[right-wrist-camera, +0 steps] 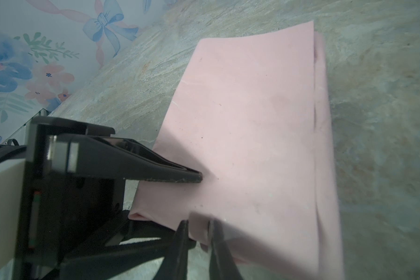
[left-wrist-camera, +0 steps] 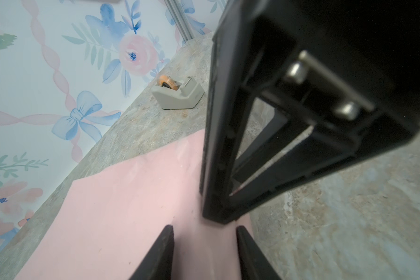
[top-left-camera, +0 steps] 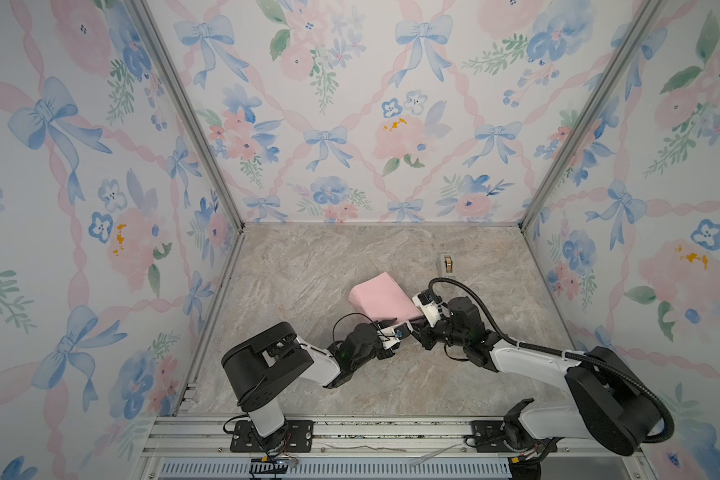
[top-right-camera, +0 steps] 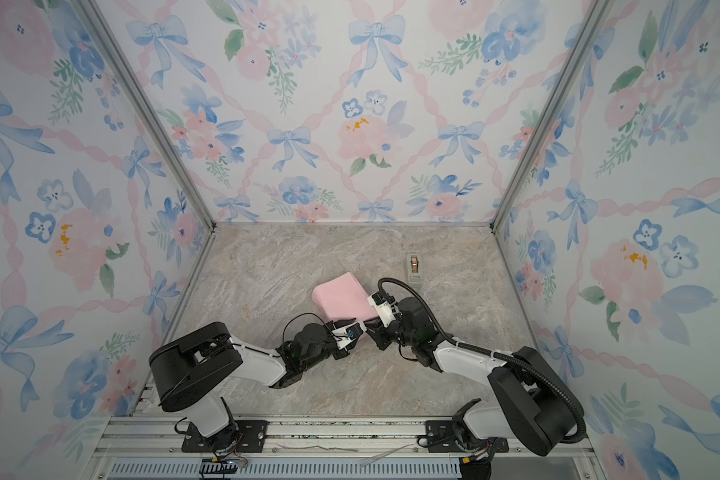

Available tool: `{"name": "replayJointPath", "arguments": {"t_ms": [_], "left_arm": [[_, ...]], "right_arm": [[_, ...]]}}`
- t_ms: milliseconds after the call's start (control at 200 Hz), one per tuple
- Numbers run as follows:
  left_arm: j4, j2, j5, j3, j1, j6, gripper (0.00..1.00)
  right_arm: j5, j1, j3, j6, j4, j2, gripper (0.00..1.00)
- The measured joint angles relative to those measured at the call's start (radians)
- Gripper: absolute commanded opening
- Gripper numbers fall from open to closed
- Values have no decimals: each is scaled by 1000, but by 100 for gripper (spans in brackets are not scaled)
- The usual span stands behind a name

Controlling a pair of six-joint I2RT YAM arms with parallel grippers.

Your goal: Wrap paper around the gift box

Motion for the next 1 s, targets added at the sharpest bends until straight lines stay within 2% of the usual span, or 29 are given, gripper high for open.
{"name": "replayJointPath", "arguments": {"t_ms": [335, 555, 675, 810, 1000], "left_arm": [[0, 0, -3, 0, 1, 0, 43], [2, 0, -3, 0, 1, 0, 43], [2, 0, -3, 0, 1, 0, 43], [2, 0, -3, 1, 1, 0, 43], [2, 0, -3, 2, 1, 0, 43]], "right_arm": [[10, 0, 1, 1, 11, -1, 19], [35, 0, -47, 23, -43, -200, 16], [50, 0, -91, 48, -82, -257, 15], [68, 0, -128, 84, -112, -230, 14], [79, 3, -128, 116, -89, -109, 13]]}}
